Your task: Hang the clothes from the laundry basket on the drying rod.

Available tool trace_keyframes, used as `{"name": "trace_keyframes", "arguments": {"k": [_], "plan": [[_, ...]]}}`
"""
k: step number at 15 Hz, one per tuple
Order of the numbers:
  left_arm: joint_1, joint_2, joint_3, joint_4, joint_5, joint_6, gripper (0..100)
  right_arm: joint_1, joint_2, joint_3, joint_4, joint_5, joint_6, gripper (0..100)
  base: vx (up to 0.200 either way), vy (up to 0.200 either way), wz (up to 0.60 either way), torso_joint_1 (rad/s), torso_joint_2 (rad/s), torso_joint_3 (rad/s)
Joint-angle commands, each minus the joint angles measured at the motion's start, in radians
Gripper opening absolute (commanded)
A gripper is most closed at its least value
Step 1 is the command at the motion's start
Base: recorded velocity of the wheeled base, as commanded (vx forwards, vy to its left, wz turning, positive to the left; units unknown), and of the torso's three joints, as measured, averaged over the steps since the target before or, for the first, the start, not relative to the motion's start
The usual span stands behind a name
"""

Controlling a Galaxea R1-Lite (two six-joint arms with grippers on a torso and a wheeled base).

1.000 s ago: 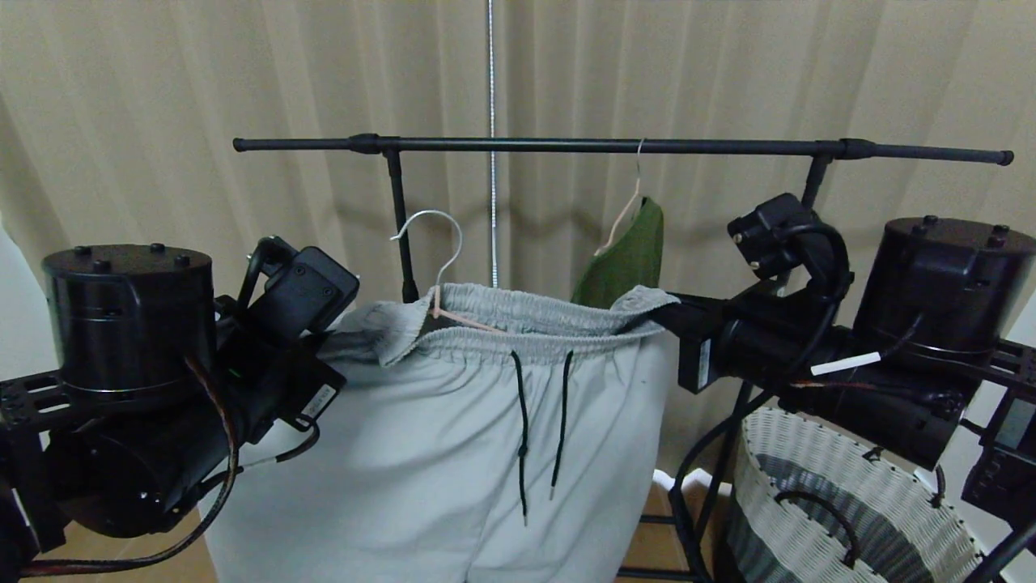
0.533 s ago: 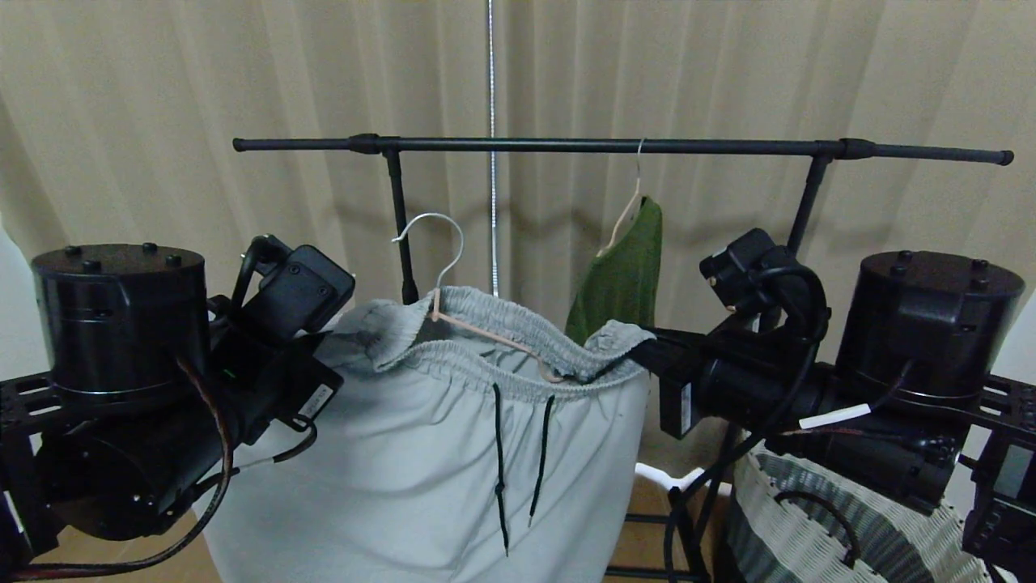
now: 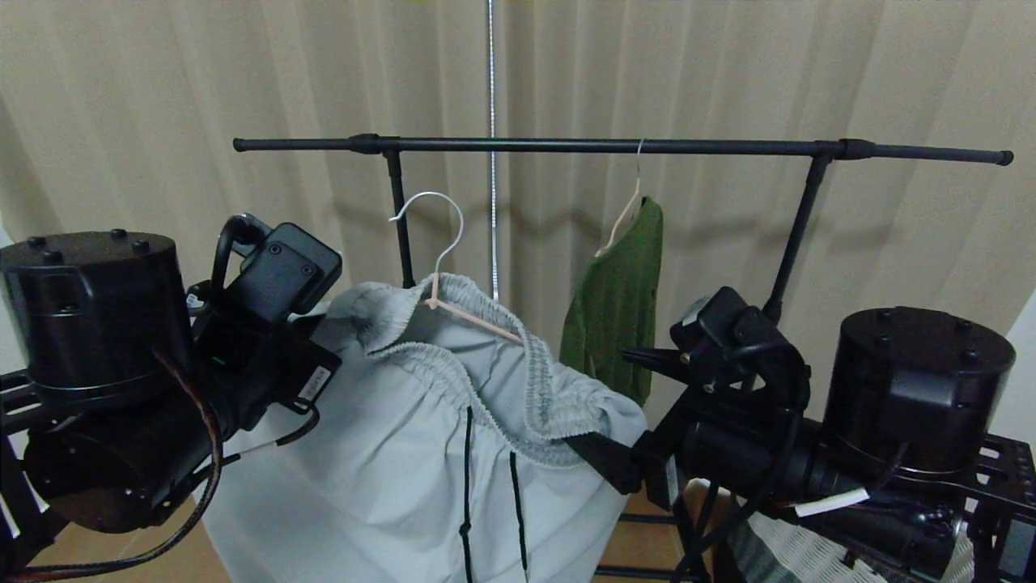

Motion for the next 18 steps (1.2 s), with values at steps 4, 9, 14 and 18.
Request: {"name": "trace_keyframes", "arguments": {"k": [4,9,14,18], "plan": [[-0.01,0.006,0.011,-0.028,-0.001,-0.039,0,0.007,0.109,-0.032,-0.119,0.038,-0.129,100,0.0,0.0,0.0,0.0,0.0,0.0],[0.055,0.013,0.005,-0.061,0.005,-0.039,0,-0.038,0.095,0.02,-0.165,0.035,-0.16,100,0.0,0.0,0.0,0.0,0.0,0.0],[0.058,0.004,0.012,-0.078,-0.004,-0.083,0,-0.142,0.0,0.347,-0.425,0.027,-0.157,100,0.0,0.0,0.0,0.0,0.0,0.0],[0.059,-0.017,0.032,-0.078,-0.061,-0.113,0,-0.231,0.009,0.52,-0.666,0.018,-0.128,100,0.0,0.0,0.0,0.0,0.0,0.0]]}}
